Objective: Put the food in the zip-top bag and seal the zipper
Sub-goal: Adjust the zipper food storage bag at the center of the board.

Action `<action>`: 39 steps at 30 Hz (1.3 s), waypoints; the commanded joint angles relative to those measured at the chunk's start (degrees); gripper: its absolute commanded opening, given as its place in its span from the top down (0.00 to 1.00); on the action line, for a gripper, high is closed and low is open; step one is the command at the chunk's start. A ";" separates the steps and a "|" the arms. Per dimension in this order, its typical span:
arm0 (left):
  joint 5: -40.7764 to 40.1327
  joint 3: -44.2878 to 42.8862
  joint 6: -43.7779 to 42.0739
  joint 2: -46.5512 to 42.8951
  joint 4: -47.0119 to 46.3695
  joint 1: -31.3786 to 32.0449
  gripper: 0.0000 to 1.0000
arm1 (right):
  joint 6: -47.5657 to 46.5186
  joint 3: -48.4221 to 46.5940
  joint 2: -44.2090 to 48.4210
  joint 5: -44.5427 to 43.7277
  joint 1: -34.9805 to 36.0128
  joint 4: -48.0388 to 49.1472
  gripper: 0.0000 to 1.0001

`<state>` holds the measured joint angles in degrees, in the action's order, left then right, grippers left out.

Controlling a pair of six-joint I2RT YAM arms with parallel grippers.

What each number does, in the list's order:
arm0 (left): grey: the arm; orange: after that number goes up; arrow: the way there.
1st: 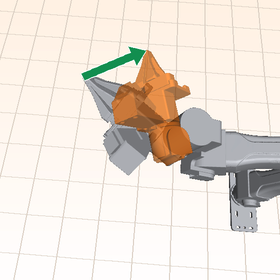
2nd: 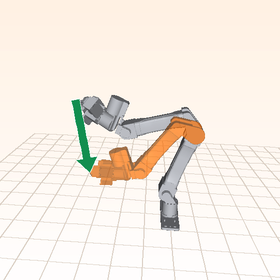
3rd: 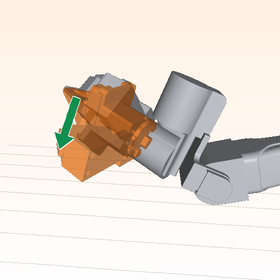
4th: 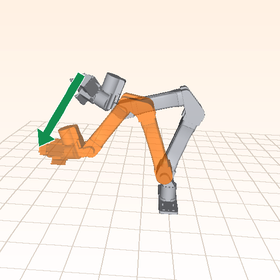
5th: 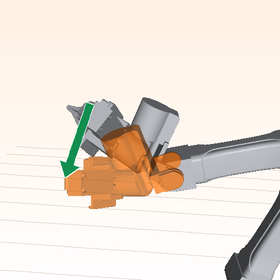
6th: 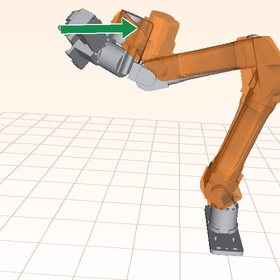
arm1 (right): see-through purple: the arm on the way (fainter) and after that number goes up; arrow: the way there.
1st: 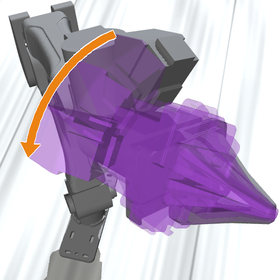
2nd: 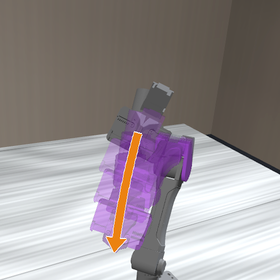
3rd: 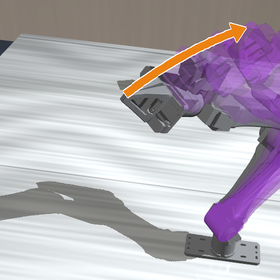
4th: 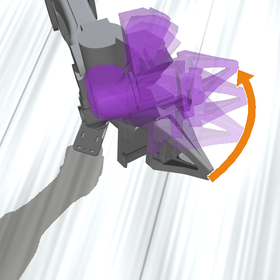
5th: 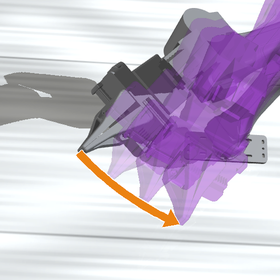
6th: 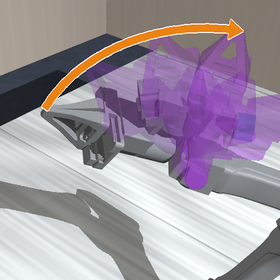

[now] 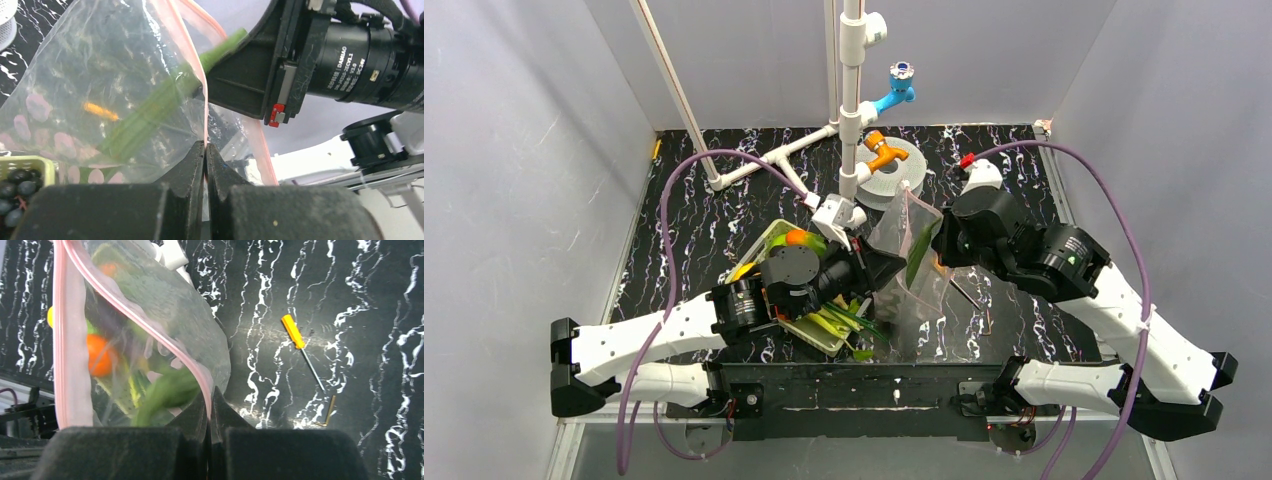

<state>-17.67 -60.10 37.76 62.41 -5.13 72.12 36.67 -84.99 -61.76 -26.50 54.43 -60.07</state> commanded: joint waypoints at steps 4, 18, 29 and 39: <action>-1.96 0.40 7.83 0.51 -3.83 0.21 1.00 | -6.58 -3.21 -2.73 -2.11 -1.96 -4.88 0.99; -5.22 3.73 9.01 0.73 -3.68 0.16 1.00 | -10.28 -10.13 -3.44 -3.84 -3.37 -10.10 0.99; -5.01 0.92 8.38 2.58 -5.41 0.17 1.00 | -10.55 -4.11 -2.90 -5.78 -3.71 -4.39 0.99; -7.06 -0.88 8.70 -0.17 -0.66 0.13 1.00 | -10.73 -10.56 -1.40 -2.59 -3.90 -7.78 0.99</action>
<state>-21.71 -58.17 46.61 65.06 -7.60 72.12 26.61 -90.26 -66.74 -30.33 50.72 -68.31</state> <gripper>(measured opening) 0.012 0.023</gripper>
